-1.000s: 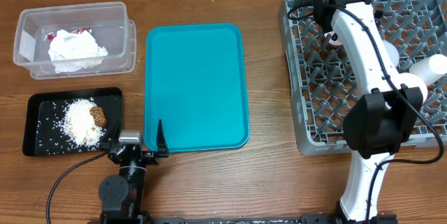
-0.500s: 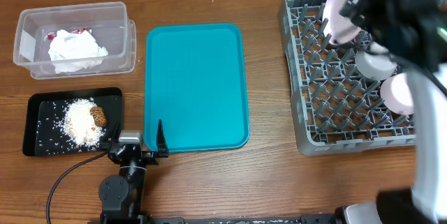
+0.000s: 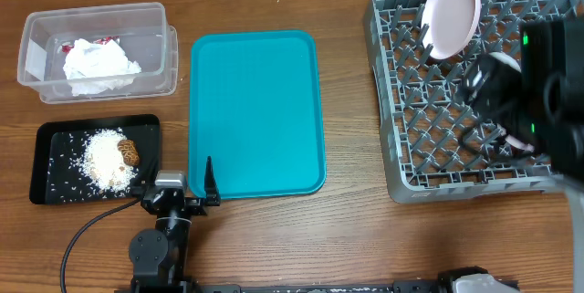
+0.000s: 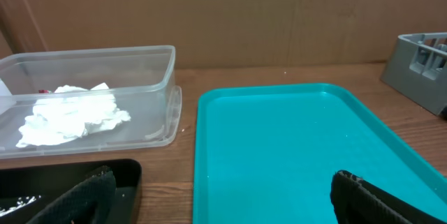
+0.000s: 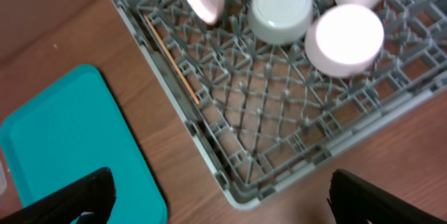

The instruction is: Sort waste into correct bins and load items into the dishwasher

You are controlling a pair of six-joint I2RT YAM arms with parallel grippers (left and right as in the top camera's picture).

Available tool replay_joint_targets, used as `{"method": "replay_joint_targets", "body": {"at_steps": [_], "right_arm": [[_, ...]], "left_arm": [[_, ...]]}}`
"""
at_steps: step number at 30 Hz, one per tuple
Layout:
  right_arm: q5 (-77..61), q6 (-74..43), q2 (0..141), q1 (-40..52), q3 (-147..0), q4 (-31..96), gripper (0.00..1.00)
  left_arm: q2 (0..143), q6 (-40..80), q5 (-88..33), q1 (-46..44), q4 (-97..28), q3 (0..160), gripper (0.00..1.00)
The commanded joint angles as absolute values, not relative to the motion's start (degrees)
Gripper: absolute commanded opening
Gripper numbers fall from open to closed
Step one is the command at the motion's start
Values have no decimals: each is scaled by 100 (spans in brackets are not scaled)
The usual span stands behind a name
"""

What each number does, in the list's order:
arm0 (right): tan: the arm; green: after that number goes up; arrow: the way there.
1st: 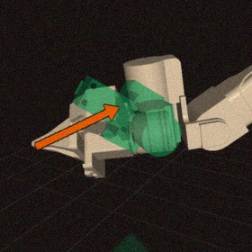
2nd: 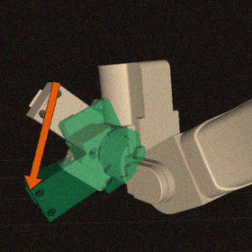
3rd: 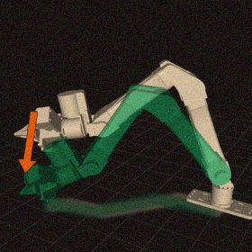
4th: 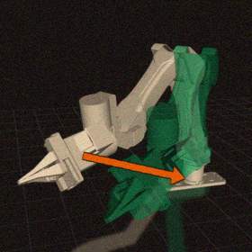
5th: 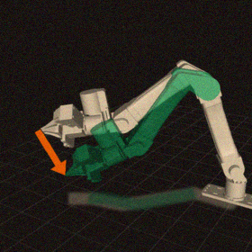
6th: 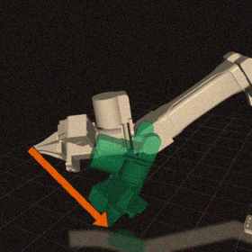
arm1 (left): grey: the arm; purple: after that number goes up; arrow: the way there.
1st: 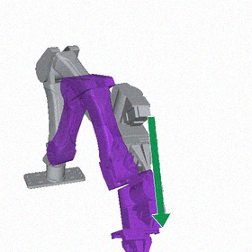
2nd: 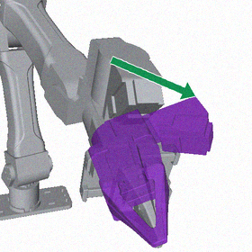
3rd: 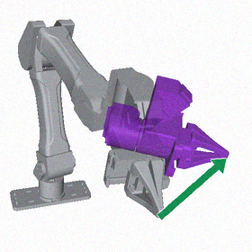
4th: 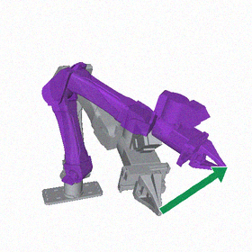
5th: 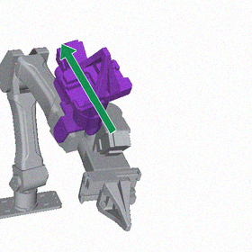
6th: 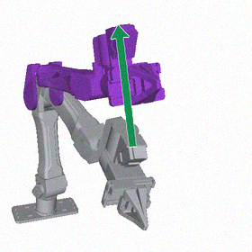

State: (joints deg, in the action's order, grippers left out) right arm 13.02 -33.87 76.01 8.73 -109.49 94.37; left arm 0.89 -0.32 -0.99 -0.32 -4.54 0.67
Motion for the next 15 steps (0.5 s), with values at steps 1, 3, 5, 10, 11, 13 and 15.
{"method": "replay_joint_targets", "body": {"at_steps": [1, 3, 5, 10, 11, 13, 15], "right_arm": [[1011, -3454, 6722, 906, -10119, 9129, 100], [613, -3454, 6169, 906, -9448, 8794, 100], [204, -3555, 5706, 904, -8892, 8641, 100], [-58, -4224, 5116, 904, -8169, 8757, 100], [-58, -4224, 5092, 904, -8130, 8849, 100], [-56, -4222, 5096, 904, -8125, 9070, 100], [-51, -4202, 5096, 904, -8125, 9153, 100]], "left_arm": [[25, 1, -47, 8, -438, 27, 100], [25, 1, -47, 10, -438, 27, 100], [25, 1, -47, 10, -438, 27, 100], [25, 1, -47, 10, -438, 27, 100], [25, 1, -47, 10, -438, 27, 100], [25, 1, -47, 10, -438, 27, 100], [25, 1, -47, 10, -438, 27, 100]]}}
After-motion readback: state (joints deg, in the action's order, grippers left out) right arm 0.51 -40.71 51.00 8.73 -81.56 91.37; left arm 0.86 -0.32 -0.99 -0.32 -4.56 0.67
